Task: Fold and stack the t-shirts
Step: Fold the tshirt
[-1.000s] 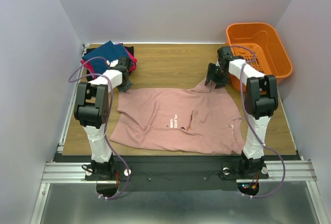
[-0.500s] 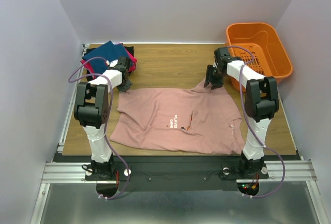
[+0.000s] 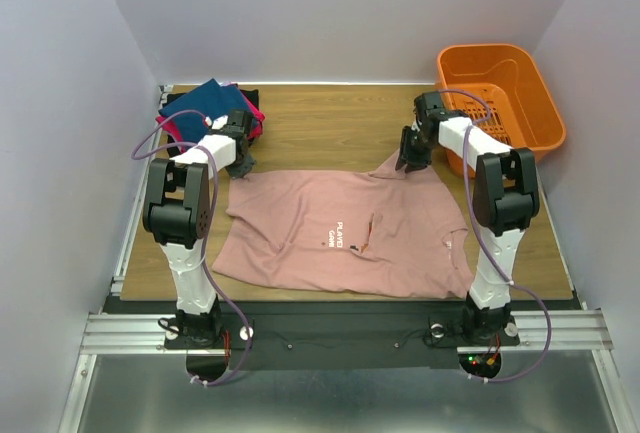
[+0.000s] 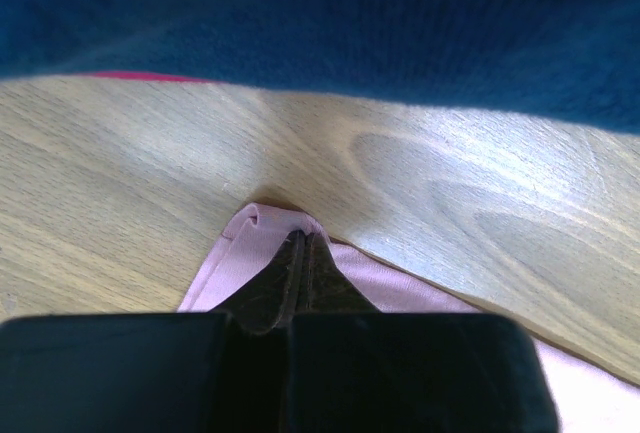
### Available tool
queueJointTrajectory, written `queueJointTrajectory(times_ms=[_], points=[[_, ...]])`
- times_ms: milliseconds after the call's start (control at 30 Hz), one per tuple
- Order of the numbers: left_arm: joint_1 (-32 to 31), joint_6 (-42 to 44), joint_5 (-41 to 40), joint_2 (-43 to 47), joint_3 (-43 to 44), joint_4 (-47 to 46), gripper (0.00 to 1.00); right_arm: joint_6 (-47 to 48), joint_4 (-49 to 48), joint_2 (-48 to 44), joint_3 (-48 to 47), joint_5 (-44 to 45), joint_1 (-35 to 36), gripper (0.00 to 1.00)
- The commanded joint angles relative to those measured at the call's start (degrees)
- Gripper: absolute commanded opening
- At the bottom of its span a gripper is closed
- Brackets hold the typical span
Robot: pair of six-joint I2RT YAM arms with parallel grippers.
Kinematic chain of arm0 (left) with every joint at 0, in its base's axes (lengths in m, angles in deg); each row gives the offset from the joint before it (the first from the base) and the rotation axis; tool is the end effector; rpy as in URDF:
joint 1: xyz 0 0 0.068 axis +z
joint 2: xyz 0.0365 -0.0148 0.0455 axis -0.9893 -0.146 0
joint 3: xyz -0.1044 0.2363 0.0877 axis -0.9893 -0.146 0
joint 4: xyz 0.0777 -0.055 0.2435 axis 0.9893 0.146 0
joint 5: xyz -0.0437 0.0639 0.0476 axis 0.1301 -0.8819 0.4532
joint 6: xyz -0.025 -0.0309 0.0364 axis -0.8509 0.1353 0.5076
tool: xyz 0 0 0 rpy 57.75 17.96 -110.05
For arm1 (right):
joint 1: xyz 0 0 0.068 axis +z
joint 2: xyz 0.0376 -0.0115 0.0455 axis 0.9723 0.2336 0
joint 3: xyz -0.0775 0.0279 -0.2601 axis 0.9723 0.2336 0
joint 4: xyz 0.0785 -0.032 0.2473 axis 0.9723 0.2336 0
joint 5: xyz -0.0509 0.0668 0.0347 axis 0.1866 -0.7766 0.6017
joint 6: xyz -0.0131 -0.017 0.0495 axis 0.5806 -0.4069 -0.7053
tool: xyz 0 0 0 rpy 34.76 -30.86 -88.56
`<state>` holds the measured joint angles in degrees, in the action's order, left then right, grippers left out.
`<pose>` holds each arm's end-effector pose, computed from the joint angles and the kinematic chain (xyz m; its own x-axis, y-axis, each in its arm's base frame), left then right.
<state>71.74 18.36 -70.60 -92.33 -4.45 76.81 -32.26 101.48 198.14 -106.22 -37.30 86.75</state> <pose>0.4068 -0.0611 0.1742 -0.6919 -0.4321 -0.5785 -0.4460 0.8858 -0.1282 0.4251 0.0828 0.1889 -0.9284 0.1837 -0.3229 0.0921 0.9558 0.2791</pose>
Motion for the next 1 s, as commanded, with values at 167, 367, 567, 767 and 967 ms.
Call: queueJointTrajectory(times_ms=[167, 367, 567, 767, 967], points=[[0.29, -0.02, 0.81, 2.14, -1.04, 1.07, 0.00, 0.50, -0.84, -1.74, 1.64, 0.51, 0.64, 0.43], [0.29, 0.07, 0.63, 2.49, -1.12, 1.24, 0.00, 0.58, -0.84, -1.30, 1.99, 0.25, 0.55, 0.43], [0.29, -0.02, 0.72, 2.49, -1.30, 1.24, 0.00, 1.02, -1.10, -0.77, 1.73, -1.16, 0.55, 0.24], [0.29, 0.42, 0.63, 3.37, -1.65, 0.45, 0.00, 0.58, -1.10, -1.12, 1.02, -2.56, 0.64, 0.01], [0.29, 0.69, 0.72, 4.51, -1.39, -0.07, 0.00, -0.03, -0.92, -5.85, 2.43, -2.39, 0.72, 0.00]])
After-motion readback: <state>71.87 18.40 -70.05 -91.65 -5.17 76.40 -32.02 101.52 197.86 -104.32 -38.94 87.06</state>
